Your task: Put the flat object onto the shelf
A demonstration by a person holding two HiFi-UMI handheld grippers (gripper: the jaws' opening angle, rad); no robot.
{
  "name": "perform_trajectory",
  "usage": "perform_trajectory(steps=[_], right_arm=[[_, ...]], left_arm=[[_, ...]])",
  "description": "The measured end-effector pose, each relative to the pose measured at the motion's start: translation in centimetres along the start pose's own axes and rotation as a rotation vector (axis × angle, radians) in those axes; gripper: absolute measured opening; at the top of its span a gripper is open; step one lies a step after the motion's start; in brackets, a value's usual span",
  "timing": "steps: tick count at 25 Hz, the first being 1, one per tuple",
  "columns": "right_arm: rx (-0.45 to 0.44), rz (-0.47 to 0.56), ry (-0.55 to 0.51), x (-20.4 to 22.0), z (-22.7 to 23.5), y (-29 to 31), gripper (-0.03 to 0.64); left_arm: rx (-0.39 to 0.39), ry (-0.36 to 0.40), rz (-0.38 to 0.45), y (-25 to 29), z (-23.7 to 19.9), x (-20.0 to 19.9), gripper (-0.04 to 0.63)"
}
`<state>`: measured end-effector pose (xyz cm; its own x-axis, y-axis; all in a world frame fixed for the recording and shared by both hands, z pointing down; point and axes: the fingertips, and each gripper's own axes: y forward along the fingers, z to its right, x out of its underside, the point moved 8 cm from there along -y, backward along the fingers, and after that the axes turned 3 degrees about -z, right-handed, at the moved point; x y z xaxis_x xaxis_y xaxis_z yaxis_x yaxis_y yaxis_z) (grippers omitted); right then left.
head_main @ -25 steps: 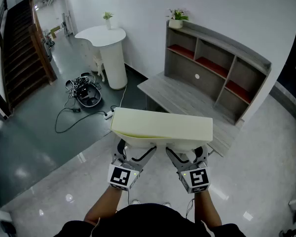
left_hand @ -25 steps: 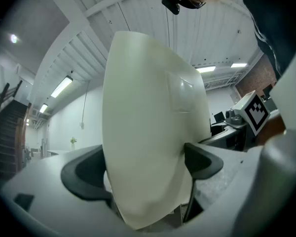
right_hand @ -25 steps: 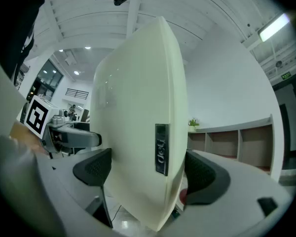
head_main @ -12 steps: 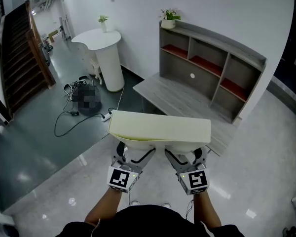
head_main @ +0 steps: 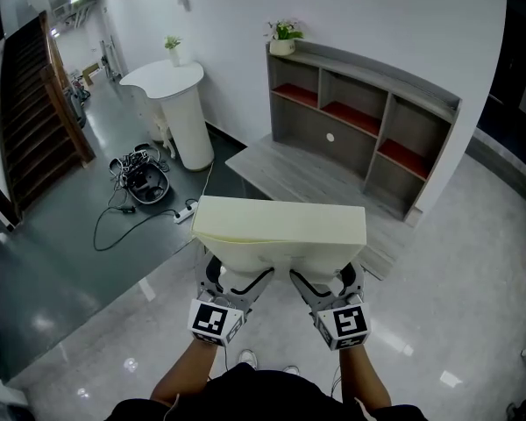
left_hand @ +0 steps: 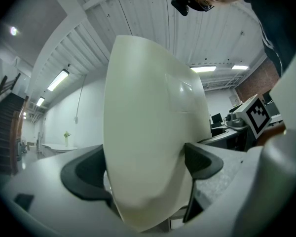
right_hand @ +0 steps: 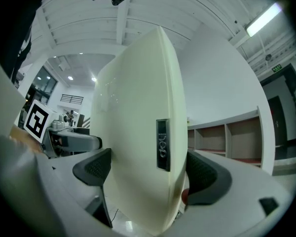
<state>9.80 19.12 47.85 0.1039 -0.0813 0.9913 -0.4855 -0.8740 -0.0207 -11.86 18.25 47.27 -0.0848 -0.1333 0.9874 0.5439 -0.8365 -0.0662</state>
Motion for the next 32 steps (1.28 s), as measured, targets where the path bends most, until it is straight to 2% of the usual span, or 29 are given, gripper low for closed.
perform_trajectory(steps=[4,11,23,32], right_arm=[[0.002,-0.028,0.044,0.5,0.8,0.5,0.491],[0.033,-0.042,0.051,1.0,2.1,3.3,0.489],[0.062,-0.068,0.043,1.1,2.8,13.5,0.491],[0.12,-0.079,0.022,0.9,3.2,19.1,0.491]], left_arm=[[0.01,-0.006,-0.009,1.1,-0.1,0.6,0.489],[0.036,-0.023,0.0,4.0,-2.2,1.4,0.489],[0.073,-0.052,0.015,9.9,-11.1,3.2,0.489],[0.136,-0.069,0.032,14.1,-16.5,4.2,0.489]])
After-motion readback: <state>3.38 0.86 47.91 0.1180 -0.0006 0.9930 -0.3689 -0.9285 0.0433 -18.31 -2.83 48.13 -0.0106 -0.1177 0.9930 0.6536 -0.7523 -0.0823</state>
